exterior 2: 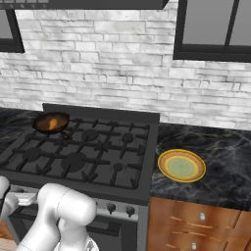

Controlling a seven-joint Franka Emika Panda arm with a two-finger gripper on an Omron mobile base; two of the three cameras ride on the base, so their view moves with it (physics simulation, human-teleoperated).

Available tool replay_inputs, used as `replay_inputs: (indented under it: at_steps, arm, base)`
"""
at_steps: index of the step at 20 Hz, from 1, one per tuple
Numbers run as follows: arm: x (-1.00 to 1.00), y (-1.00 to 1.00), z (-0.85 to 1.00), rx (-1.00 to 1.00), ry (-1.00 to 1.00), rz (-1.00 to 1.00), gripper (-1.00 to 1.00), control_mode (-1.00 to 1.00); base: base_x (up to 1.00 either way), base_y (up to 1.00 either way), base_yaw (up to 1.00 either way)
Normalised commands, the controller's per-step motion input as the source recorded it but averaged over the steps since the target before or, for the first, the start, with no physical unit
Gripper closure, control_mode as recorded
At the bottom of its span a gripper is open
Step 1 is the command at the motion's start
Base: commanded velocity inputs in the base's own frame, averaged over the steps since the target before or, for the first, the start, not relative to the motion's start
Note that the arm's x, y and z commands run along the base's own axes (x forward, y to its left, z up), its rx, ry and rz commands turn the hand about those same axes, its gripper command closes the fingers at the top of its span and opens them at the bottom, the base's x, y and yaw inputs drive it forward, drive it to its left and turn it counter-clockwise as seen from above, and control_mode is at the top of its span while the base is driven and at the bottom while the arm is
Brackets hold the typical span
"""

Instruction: Pick the croissant and place it on the pan. Then turn on the stove to warm the croissant.

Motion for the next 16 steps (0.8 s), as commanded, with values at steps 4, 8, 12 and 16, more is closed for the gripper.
replay_inputs:
  at_steps: [4, 8, 12, 16]
  arm:
    - [0.00, 0.03, 0.00, -0.32, -0.15, 0.00, 1.00, -1.00]
    - [0.00, 0.05, 0.00, -0.39, -0.13, 0.00, 1.00, -1.00]
    - [0.00, 0.08, 0.02, -0.42, -0.08, 0.00, 1.00, -1.00]
    - [0.00, 0.04, 0.01, -0.43, -0.02, -0.01, 1.00, -1.00]
  base:
    - [0.00, 0.00, 0.00]
    - [0.00, 0.00, 0.00]
    - [0.00, 0.00, 0.00]
    - [0.00, 0.00, 0.00]
